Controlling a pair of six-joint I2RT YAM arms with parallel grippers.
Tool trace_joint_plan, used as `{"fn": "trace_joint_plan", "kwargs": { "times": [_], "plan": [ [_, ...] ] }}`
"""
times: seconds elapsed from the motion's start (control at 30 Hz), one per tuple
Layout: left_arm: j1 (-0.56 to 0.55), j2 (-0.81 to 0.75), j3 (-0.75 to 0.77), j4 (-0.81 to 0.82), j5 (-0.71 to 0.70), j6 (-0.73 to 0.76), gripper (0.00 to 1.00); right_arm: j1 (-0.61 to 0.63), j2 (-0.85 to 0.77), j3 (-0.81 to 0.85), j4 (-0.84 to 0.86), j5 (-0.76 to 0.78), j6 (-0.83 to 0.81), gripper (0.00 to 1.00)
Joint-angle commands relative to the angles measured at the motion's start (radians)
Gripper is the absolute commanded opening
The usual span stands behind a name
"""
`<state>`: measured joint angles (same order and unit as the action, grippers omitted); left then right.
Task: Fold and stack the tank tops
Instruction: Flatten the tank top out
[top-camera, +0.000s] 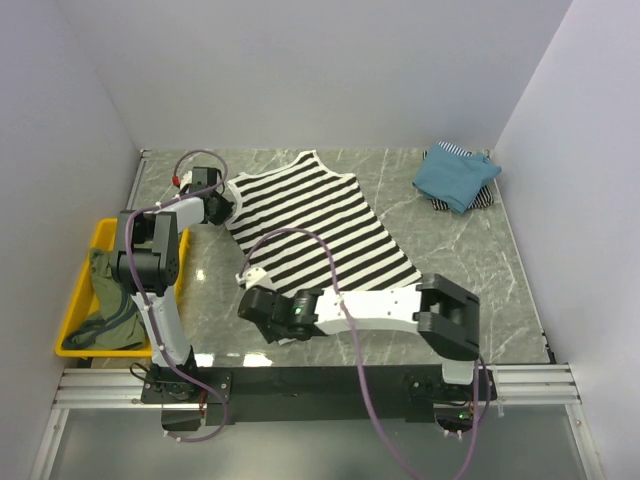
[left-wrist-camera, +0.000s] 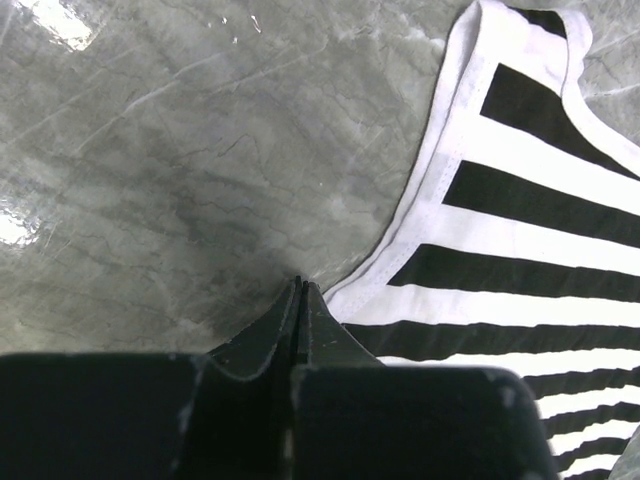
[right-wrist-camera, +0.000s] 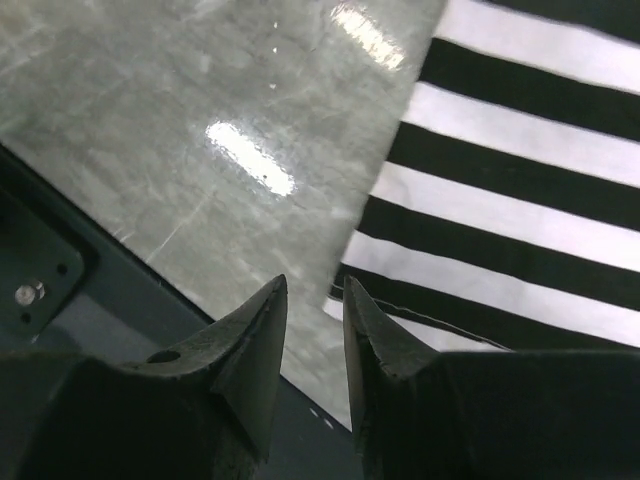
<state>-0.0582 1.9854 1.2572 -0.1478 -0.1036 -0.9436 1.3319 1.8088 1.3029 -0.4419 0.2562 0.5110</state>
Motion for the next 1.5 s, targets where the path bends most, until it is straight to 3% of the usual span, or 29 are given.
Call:
{"fn": "trace_joint_plan", "kwargs": {
  "times": [0.0, 0.23, 0.37, 0.57, 0.97, 1.37, 1.47],
  "plan": [
    [0.003, -0.066, 0.016, -0.009, -0.013, 0.023, 0.06, 0.026, 0.063, 0.049, -0.046, 0.107, 0.067, 0.36],
    [0.008, -0.112, 0.036, -0.062, -0.047, 0.034, 0.32, 0.03, 0.126, 0.036, -0.034, 0.124, 0.106, 0.37],
    [0.015, -0.151, 0.005, -0.081, -0.053, 0.013, 0.4, 0.033, 0.127, 0.025, -0.017, 0.12, 0.107, 0.41],
    [0.015, -0.191, -0.073, -0.064, -0.022, -0.018, 0.42, 0.035, 0.133, 0.009, -0.004, 0.107, 0.121, 0.34],
    [0.017, -0.189, -0.17, -0.003, 0.027, -0.05, 0.42, 0.046, 0.146, -0.03, 0.015, 0.074, 0.142, 0.34],
    [0.017, -0.134, -0.15, -0.012, 0.021, -0.046, 0.38, 0.044, 0.119, -0.045, 0.026, 0.072, 0.139, 0.01],
    [0.015, -0.125, -0.151, -0.027, -0.007, -0.052, 0.36, 0.041, 0.109, -0.051, 0.034, 0.063, 0.138, 0.0]
  ]
}}
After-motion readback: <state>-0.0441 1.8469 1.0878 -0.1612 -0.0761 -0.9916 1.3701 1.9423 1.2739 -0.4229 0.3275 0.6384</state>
